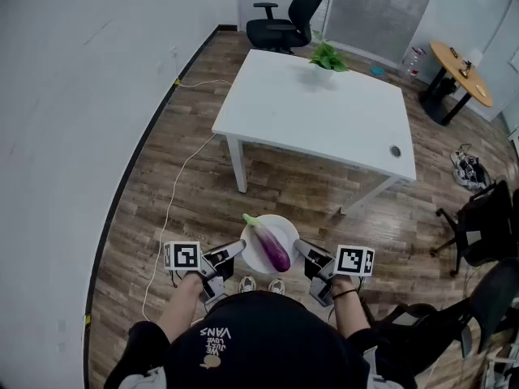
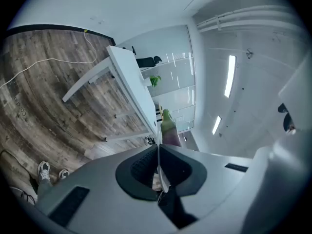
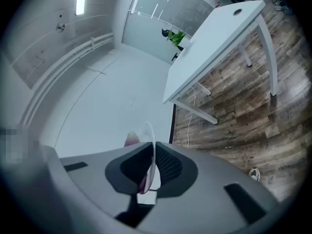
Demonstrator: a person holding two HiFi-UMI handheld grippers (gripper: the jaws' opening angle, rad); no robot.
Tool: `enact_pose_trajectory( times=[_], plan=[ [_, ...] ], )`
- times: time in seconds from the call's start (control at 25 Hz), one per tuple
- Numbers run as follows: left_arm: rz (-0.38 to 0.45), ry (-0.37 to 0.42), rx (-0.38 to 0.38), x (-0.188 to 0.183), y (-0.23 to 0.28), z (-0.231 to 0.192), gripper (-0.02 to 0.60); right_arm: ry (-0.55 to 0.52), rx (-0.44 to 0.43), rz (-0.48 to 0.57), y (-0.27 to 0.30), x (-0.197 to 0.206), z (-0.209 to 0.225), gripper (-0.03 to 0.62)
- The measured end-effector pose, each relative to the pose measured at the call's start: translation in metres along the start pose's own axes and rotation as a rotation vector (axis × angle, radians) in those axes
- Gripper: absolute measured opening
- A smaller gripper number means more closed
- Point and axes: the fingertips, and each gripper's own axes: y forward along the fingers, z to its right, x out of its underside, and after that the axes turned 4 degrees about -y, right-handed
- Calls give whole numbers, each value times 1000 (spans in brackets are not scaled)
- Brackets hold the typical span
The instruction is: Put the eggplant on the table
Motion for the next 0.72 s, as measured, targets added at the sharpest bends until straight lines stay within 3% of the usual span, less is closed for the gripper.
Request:
enact_pose_trajectory(
  times=[0.72],
  plan=[
    [-10, 9, 8, -2, 1, -2, 23, -5, 20, 10, -1, 0, 3, 35]
  ],
)
